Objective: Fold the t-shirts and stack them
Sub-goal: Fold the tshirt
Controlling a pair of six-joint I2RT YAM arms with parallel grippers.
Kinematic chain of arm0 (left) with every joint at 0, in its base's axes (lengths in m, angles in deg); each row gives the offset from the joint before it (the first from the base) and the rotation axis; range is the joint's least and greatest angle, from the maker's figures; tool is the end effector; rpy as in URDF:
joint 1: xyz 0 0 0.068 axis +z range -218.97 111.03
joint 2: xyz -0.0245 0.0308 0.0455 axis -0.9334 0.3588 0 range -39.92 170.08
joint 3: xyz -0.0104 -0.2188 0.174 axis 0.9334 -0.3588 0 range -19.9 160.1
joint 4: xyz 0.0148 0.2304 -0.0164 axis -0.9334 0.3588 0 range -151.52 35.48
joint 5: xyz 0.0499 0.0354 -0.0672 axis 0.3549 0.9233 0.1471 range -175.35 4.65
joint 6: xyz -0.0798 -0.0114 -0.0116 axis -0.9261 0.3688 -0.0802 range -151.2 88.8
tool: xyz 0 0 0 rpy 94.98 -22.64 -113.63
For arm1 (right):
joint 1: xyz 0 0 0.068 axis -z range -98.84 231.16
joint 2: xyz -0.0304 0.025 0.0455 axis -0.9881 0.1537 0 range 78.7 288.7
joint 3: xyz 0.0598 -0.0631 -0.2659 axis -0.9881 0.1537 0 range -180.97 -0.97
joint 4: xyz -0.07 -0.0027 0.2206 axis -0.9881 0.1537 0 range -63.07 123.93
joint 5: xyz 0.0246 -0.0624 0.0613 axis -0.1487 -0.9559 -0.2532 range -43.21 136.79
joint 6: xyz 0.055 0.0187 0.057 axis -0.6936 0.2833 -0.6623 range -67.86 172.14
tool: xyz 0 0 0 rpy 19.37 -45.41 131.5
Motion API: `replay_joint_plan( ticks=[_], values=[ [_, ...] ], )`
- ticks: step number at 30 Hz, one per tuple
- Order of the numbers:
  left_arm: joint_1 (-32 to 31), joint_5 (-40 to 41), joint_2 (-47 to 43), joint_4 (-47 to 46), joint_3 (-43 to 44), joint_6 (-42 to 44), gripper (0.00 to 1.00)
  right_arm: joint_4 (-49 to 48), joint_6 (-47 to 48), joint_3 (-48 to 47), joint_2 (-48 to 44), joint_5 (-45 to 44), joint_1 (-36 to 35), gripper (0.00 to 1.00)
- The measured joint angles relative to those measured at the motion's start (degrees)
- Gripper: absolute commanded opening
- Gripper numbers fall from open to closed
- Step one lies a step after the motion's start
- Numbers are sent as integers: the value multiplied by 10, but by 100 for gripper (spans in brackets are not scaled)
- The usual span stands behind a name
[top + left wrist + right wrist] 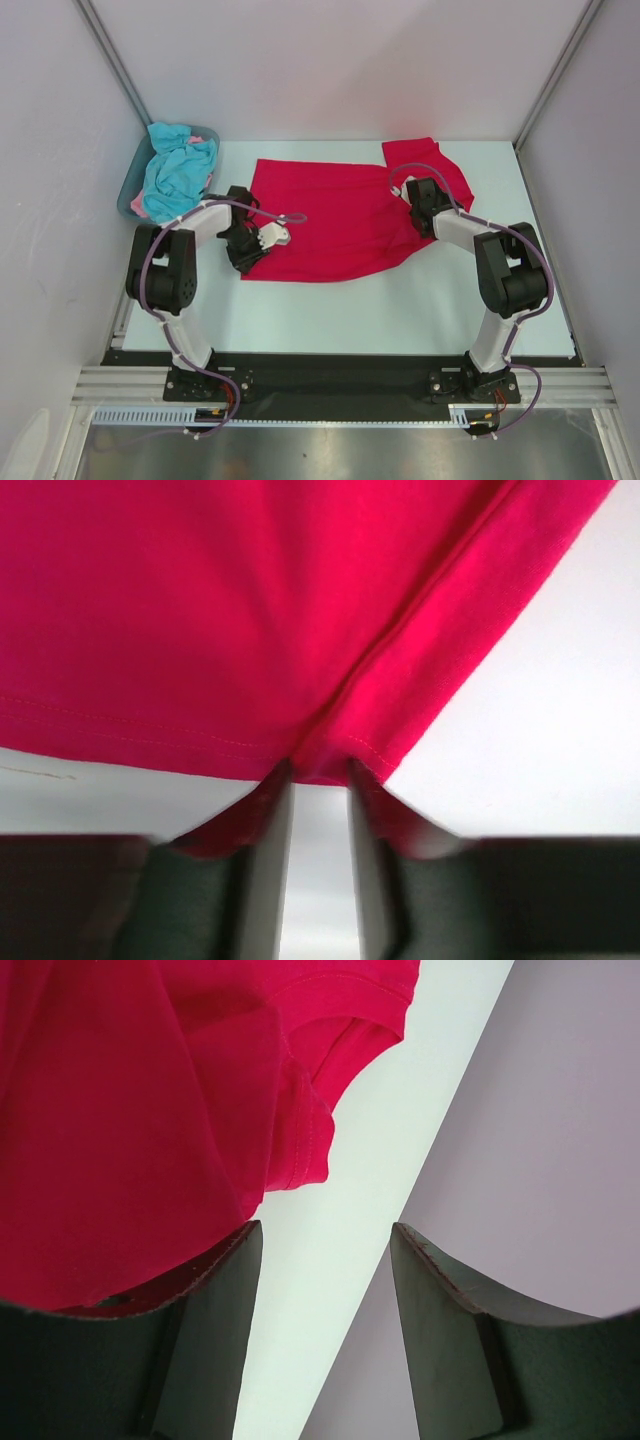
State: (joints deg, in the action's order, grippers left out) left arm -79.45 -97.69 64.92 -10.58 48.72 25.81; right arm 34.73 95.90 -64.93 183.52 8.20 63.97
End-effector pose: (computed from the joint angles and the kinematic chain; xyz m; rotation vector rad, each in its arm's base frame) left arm 0.2957 -0.0699 0.1556 1.6728 2.4896 -0.2684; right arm 0.3711 0.0686 0.1849 -0.9441 2.2295 -1.0260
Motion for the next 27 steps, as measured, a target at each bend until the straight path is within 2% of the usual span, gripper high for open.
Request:
replay_joint_plan(
  ticks=[5, 6, 19, 27],
  values=[
    [-1, 1, 5, 1, 0, -1, 8, 0, 0, 0, 0, 0, 0, 59],
    [-1, 0, 5, 2, 0, -1, 0, 0, 0, 0, 0, 0, 0, 59],
    [-2, -6, -4, 9, 8, -3, 0, 0, 0, 0, 0, 0, 0, 59],
    [-3, -18, -51, 35, 57, -6, 0, 0, 0, 0, 0, 0, 0, 61]
  ],
)
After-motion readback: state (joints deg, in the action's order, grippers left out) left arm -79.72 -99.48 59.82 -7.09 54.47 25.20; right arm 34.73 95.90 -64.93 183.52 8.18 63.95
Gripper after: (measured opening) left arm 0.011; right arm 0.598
